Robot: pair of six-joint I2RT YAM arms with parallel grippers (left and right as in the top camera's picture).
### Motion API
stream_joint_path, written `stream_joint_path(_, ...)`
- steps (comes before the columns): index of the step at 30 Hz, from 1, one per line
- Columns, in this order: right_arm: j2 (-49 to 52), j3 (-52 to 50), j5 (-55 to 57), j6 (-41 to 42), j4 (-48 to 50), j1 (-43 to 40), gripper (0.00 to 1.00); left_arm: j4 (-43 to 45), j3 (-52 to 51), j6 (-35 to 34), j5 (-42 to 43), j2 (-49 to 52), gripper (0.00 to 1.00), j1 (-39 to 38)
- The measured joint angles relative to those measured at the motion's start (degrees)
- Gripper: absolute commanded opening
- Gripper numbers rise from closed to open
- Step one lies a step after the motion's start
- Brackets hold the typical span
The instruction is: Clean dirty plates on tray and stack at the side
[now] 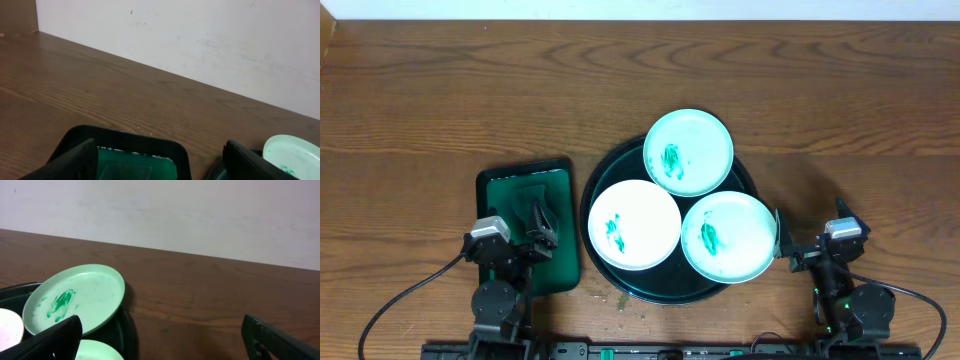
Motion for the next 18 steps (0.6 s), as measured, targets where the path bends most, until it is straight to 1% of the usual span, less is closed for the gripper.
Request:
stream_joint_path(8,0.0,0.0,0.0,0.0,0.0,0.0,0.99,0.1,0.0,0.0,0.1,0.0,0.8,0.0)
stream_joint_path(15,0.0,0.0,0.0,0.0,0.0,0.0,0.99,-0.9,0.5,0.0,5.0,0.4,0.8,0.0)
stream_joint_path(18,0.0,0.0,0.0,0.0,0.0,0.0,0.99,-3.1,2.0,0.0,6.1,3.0,0.8,0.0)
